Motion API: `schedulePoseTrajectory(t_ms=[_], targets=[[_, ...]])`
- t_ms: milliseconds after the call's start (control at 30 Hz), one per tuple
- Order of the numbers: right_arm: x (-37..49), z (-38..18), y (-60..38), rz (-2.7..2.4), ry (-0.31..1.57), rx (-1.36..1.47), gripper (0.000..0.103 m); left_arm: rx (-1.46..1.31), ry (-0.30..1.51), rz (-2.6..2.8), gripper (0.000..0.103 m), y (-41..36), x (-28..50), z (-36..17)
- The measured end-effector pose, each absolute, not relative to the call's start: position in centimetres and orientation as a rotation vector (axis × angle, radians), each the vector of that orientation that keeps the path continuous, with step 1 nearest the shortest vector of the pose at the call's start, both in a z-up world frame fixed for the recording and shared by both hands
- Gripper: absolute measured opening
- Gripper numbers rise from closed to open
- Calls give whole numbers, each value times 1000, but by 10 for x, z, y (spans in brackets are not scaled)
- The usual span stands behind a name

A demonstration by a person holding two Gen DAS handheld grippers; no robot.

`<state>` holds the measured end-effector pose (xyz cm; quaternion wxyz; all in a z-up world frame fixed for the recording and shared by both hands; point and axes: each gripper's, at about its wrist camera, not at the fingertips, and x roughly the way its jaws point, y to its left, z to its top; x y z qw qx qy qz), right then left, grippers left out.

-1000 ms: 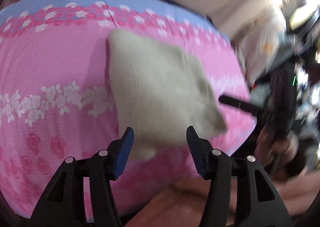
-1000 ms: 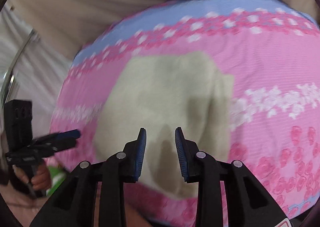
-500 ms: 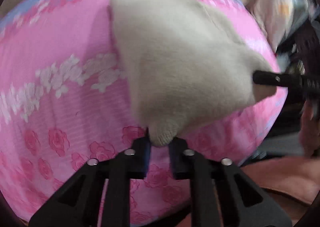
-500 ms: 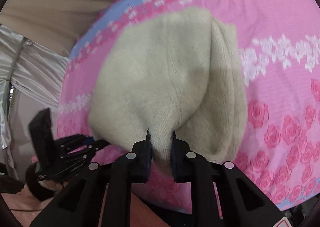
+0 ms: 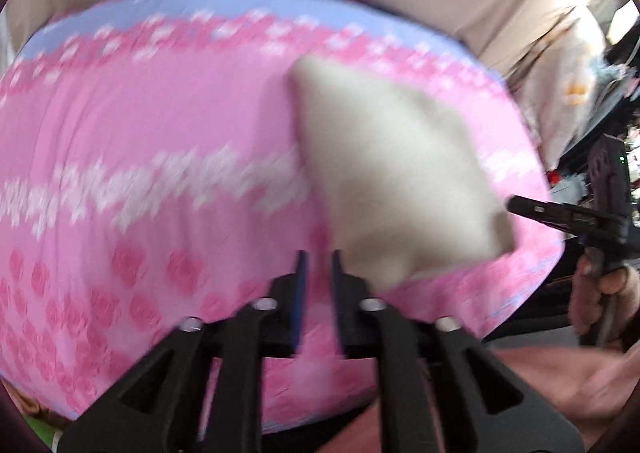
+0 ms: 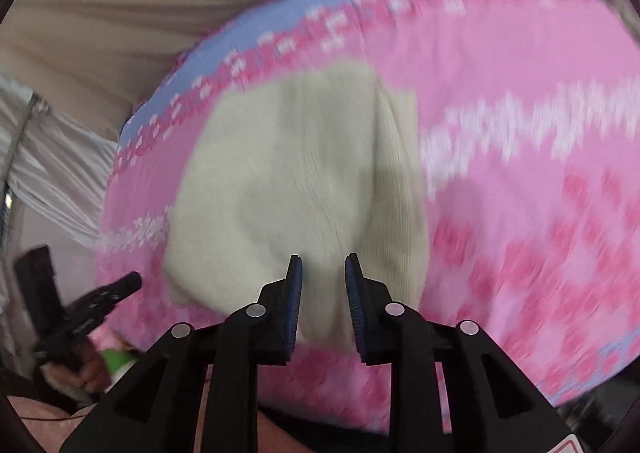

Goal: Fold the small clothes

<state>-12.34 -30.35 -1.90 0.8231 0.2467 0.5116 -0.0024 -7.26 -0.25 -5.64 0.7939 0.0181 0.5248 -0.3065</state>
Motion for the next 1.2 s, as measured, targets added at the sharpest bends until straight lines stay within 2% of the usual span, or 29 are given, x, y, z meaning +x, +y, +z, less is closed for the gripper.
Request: schedulePoseTrajectory(t_ms=[33,67,133,233,267,367,467,500,533,567,633,733,767,800,833,867,900,933,967,1033,1100,1133,1200], targets=[[-111,-8,-299,14,1060,492,20,38,1110,-675,37,-16,-71,-50],[-99,-4,-294,26,1050,470,19,44,1077,-692,46,-32,-68,-44],[-75,-8,-284,38,1055,411,18,69,1051,-711,52,-63,-62,-46],[-42,-70,-290,-50,1198,302,17,121,1112,-707,52,-90,-52,-71],[-38,-95,-301,-57,1250,355,12,150,1151,-683,52,-96,-47,-86],[-50,-71,-318,-46,1181,524,11,198,1170,-616,52,-98,-44,-100],[-66,-42,-320,-60,1124,461,24,142,1152,-597,52,-86,-44,-86],[-72,-41,-325,-76,1124,469,37,111,1145,-589,53,-81,-41,-80],[-79,-44,-329,-95,1125,483,46,54,1138,-576,60,-73,-35,-74],[-85,-52,-336,-116,1133,505,59,14,1135,-563,73,-68,-32,-71],[-89,-73,-343,-149,1182,570,62,-99,1142,-512,85,-52,-16,-74],[-91,-113,-352,-119,1221,791,67,-226,1233,-517,86,-46,6,-97],[-89,-124,-352,-83,1213,860,67,-248,1284,-500,79,-48,15,-112],[-86,-130,-352,-56,1205,894,58,-251,1316,-505,72,-53,20,-124],[-83,-132,-350,-48,1193,903,52,-263,1329,-541,52,-55,23,-130],[-79,-126,-348,-58,1182,872,43,-298,1343,-584,42,-58,25,-134],[-75,-117,-344,-57,1175,834,36,-319,1342,-580,37,-58,27,-131],[-73,-104,-342,-53,1152,797,34,-325,1330,-595,32,-57,28,-124],[-72,-86,-339,-30,1102,772,24,-316,1300,-618,27,-57,28,-110],[-71,-53,-338,-12,1025,746,23,-302,1210,-651,21,-53,28,-79],[-66,-28,-336,-9,962,696,22,-303,1139,-655,4,-46,30,-57],[-61,-25,-336,-8,952,678,22,-312,1103,-662,0,-42,32,-47],[-48,-42,-336,-21,990,646,26,-287,1071,-626,2,-38,44,-41]])
